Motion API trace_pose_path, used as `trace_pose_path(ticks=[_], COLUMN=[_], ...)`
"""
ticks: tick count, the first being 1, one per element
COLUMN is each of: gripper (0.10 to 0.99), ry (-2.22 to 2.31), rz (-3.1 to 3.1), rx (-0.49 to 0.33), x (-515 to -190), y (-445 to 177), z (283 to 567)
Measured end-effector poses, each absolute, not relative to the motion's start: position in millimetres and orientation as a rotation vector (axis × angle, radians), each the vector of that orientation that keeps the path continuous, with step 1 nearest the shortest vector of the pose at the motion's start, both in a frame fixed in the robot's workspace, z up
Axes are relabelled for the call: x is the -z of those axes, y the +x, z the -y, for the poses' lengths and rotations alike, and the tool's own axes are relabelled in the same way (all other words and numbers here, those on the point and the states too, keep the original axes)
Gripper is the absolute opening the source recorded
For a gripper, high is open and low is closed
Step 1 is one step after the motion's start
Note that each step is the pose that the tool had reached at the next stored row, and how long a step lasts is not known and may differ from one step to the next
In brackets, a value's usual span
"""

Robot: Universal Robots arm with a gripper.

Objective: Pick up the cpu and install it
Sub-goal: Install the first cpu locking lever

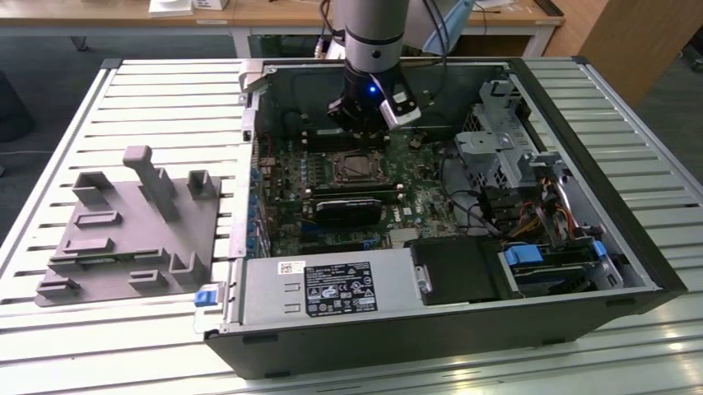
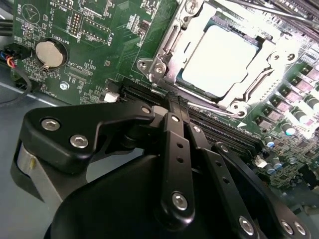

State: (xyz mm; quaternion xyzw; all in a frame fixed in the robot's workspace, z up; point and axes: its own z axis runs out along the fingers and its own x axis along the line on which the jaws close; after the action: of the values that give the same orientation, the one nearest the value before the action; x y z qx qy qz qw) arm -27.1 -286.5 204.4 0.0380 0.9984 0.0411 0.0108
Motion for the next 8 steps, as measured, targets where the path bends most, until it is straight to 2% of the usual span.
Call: trace_pose_path(ticks=[8], gripper=[0.106], ry=[0.119], rz=[-3.115], rx=[-0.127], x=[-201.4], y=[-25.1], z=[286.5])
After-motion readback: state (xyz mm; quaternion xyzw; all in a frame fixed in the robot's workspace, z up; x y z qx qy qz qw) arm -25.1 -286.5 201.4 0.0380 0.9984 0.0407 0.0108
